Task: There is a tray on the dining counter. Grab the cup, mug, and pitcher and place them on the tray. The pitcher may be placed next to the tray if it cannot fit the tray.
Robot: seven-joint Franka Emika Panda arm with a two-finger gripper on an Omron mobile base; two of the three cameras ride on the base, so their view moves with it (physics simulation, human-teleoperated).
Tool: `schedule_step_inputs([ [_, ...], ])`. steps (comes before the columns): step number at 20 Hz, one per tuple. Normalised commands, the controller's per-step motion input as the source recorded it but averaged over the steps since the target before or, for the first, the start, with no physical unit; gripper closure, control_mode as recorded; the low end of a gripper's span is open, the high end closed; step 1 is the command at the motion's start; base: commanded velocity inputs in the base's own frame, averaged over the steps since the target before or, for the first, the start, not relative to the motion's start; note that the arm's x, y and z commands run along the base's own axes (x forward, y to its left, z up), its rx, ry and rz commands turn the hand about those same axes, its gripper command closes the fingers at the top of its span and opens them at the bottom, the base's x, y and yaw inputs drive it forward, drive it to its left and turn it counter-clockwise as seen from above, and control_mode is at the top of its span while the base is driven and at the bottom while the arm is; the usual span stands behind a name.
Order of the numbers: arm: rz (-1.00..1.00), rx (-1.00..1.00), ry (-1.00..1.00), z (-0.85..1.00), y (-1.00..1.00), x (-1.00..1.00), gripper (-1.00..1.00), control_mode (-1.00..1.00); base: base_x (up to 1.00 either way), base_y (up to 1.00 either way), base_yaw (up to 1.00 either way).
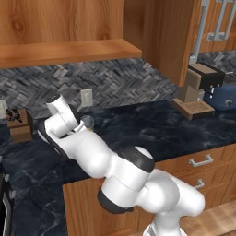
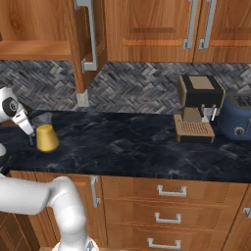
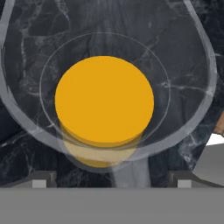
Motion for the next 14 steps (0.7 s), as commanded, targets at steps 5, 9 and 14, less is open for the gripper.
schedule_step_inputs([
  [5,-0.03,-0.02,0.0,-0.65,-0.18,0.0,1.0,-1.0,0.0,0.0,0.0],
  [9,-0.01,-0.01,0.0,-0.56,-0.44,0.0,1.0,-1.0,0.0,0.0,0.0],
  [14,0.0,0.0,-0.01,-0.22,-0.41,-0.19,1.0,-1.0,0.0,0.0,0.0],
])
